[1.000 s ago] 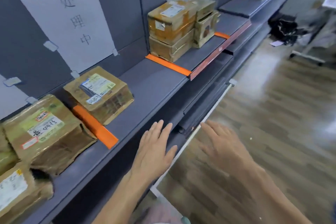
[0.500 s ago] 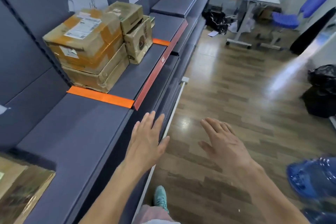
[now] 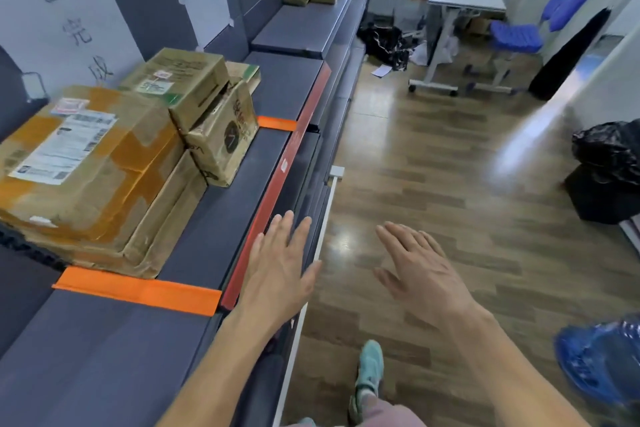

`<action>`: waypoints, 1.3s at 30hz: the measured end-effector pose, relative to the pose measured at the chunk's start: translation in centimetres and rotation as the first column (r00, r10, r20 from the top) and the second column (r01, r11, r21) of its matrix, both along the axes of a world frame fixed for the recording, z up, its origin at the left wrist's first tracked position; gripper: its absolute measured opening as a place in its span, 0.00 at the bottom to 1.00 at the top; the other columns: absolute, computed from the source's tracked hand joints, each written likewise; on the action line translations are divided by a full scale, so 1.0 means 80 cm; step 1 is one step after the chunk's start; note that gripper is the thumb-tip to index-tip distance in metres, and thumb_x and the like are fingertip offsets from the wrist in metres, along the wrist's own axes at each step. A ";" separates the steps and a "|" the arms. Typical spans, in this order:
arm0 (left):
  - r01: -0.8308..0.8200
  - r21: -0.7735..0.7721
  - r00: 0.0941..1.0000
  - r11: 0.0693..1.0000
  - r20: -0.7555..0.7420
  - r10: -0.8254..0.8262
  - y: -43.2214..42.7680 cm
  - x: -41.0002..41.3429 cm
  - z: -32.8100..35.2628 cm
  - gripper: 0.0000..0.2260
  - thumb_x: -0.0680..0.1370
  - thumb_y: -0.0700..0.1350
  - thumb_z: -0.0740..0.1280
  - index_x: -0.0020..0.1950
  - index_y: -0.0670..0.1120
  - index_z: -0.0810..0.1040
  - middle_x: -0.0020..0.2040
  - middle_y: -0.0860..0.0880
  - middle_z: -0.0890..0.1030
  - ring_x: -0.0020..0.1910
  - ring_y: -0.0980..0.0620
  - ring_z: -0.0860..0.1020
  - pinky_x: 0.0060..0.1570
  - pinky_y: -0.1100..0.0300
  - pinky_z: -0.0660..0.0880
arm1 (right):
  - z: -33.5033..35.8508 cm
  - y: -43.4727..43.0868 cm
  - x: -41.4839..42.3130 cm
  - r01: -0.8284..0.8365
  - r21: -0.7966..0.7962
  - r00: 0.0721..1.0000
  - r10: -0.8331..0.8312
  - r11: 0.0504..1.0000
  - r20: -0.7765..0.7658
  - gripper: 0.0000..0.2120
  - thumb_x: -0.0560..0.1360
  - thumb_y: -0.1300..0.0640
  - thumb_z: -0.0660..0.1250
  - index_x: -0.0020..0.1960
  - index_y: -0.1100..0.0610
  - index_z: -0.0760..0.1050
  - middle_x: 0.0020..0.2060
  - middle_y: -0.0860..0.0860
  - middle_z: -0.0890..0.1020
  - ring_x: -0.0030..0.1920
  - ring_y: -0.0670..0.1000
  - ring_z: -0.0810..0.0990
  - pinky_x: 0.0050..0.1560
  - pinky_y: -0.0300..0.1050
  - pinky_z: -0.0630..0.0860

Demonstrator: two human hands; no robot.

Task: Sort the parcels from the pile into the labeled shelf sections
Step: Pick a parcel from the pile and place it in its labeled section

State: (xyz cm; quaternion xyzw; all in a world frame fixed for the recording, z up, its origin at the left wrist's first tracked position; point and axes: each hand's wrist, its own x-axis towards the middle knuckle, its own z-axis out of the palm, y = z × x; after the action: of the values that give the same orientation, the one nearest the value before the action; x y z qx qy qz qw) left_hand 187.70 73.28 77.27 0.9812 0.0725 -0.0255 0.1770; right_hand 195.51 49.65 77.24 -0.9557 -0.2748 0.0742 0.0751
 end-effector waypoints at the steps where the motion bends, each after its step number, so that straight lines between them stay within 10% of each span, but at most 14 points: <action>1: 0.003 -0.003 1.000 1.000 0.003 -0.003 -0.002 0.019 -0.001 0.32 0.86 0.58 0.55 0.85 0.53 0.42 0.85 0.50 0.40 0.83 0.51 0.38 0.81 0.50 0.41 | -0.001 0.000 0.019 -0.002 -0.006 1.000 0.002 1.000 0.002 0.32 0.82 0.42 0.57 0.82 0.49 0.51 0.81 0.47 0.55 0.81 0.48 0.51 0.80 0.47 0.45; 39: -0.054 -0.035 0.998 0.998 0.014 0.054 0.084 0.738 -0.003 0.31 0.85 0.57 0.56 0.85 0.52 0.46 0.85 0.49 0.43 0.83 0.51 0.39 0.80 0.51 0.38 | -0.014 0.092 0.749 -0.060 0.004 0.998 0.059 0.998 0.013 0.32 0.82 0.41 0.58 0.82 0.50 0.53 0.80 0.47 0.59 0.80 0.48 0.55 0.79 0.48 0.48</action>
State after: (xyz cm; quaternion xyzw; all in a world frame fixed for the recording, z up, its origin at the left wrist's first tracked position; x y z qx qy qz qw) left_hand 246.73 80.00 77.06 0.9759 0.0971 -0.0145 0.1949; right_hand 255.43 57.01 76.16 -0.9474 -0.3037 0.0695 0.0730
